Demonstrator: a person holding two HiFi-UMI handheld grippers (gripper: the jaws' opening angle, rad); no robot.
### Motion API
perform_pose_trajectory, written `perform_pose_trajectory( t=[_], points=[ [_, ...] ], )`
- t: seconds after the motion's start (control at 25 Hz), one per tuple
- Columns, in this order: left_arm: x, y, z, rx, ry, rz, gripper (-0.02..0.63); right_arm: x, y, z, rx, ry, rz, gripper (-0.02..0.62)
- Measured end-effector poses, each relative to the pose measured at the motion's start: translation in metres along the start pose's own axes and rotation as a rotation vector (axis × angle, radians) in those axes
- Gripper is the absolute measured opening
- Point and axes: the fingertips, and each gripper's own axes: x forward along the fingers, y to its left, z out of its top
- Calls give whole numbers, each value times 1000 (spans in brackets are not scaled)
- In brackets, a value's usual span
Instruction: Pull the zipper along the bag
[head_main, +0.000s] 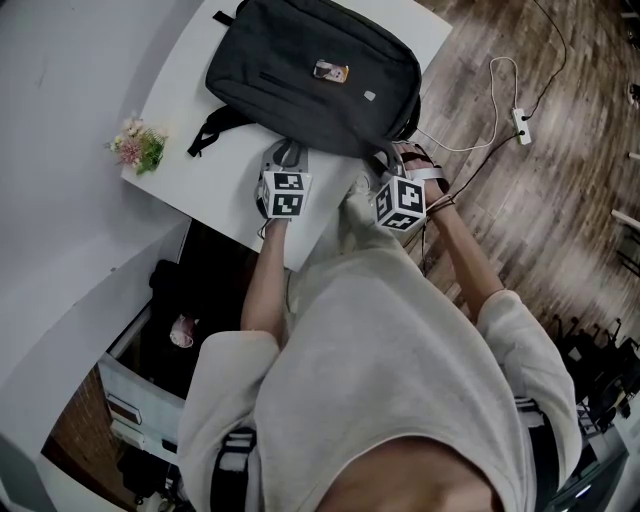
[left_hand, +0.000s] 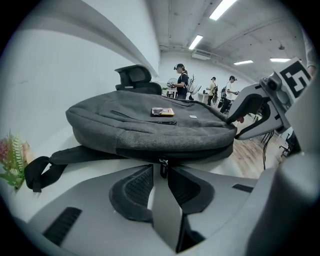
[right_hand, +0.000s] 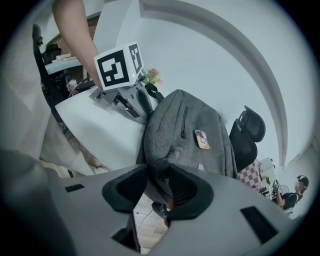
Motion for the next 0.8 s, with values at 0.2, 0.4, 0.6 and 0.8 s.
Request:
perform_pose_trajectory(
  t=[0.2,0.4,0.6,0.8],
  points=[
    [0,-3,2,56,16,1,32,1,0,0,-4,-1,15,143],
    [-7,-3,0,89,31,2,32,1,0,-1,-8,-4,27,138],
    [-16,-4,-5,134,58,20,31,3,1,0,0,-4,57,123],
    [-19,-6,-4,177,74,19,31,4,2,0,6,-2,68,110]
  ],
)
